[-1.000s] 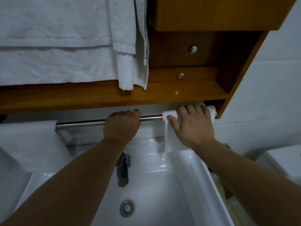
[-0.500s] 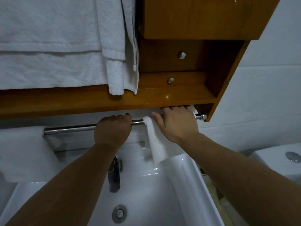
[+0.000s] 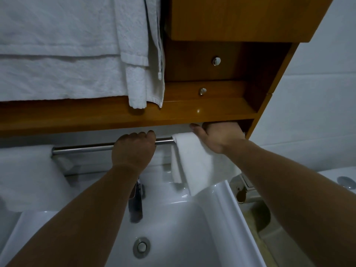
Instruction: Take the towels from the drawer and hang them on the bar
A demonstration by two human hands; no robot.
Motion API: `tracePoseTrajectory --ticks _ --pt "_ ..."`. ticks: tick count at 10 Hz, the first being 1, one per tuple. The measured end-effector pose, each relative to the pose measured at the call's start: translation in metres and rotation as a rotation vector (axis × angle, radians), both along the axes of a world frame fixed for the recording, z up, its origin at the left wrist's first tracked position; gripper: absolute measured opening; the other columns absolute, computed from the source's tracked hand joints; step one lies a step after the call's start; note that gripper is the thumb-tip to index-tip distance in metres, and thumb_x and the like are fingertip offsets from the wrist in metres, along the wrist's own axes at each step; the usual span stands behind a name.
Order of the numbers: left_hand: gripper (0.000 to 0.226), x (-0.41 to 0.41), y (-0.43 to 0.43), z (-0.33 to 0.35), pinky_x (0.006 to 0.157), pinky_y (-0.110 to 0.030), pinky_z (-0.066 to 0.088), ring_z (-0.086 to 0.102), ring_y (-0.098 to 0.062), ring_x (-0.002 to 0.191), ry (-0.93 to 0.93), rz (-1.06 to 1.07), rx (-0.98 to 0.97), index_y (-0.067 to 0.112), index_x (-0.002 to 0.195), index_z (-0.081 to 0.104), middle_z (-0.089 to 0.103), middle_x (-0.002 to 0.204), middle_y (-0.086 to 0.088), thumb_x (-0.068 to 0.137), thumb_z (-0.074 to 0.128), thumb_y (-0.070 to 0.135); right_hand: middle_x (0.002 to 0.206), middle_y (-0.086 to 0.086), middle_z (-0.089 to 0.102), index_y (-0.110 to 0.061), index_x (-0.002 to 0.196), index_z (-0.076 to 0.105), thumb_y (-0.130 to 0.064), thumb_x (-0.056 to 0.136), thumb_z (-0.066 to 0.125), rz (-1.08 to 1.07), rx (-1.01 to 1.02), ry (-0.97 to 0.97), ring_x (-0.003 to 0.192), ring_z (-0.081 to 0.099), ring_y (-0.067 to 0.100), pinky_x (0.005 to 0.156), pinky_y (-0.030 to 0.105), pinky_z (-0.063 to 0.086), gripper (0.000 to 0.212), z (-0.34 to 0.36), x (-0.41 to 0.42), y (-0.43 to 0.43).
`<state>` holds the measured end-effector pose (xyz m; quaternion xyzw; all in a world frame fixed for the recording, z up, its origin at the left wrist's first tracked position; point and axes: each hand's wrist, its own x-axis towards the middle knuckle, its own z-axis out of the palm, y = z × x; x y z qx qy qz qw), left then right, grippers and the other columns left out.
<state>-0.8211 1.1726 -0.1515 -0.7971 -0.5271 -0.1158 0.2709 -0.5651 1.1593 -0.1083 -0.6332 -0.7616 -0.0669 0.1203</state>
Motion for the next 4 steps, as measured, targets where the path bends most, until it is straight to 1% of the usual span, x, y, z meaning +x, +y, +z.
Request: tracePoseTrajectory --ticks 1,2,3,4 --pt "0.023 0.0 -0.001 0.002 0.047 -0.022 0.025 0.027 -0.015 0.039 -0.003 -0.006 -0.039 0.012 0.066 0.054 0.043 0.046 -0.004 0.068 0.076 0.007 0.06 -0.003 0.059 -0.022 0.061 0.06 -0.069 0.097 0.019 -0.039 0.016 0.018 0.064 0.058 0.016 0.067 0.033 0.05 0.072 -0.001 0.0 -0.003" --pt "0.02 0.0 -0.009 0.007 0.047 -0.024 0.029 0.03 -0.017 0.042 -0.017 -0.012 -0.046 0.011 0.069 0.054 0.045 0.049 -0.005 0.07 0.074 0.005 0.058 0.0 0.057 -0.021 0.061 0.059 -0.066 0.099 0.02 -0.091 -0.044 0.032 0.06 0.056 0.018 0.064 0.033 0.049 0.071 0.005 -0.004 -0.01" --pt "0.012 0.001 -0.023 0.011 0.062 -0.037 0.045 0.051 -0.025 0.059 -0.054 0.026 -0.112 0.01 0.087 0.057 0.055 0.068 -0.01 0.076 0.062 0.006 0.063 -0.001 0.054 -0.023 0.064 0.056 -0.065 0.1 0.016 -0.115 -0.126 -0.023 0.071 0.055 0.019 0.085 0.042 0.045 0.068 0.016 -0.009 -0.021" --pt "0.033 0.005 -0.036 0.02 0.09 -0.043 0.042 0.055 -0.027 0.093 -0.067 0.09 -0.261 0.014 0.116 0.051 0.058 0.102 -0.009 0.083 0.05 0.015 0.094 0.006 0.065 -0.021 0.09 0.063 -0.066 0.098 0.011 -0.168 -0.19 -0.074 0.105 0.057 0.029 0.104 0.055 0.031 0.069 0.022 -0.016 -0.033"
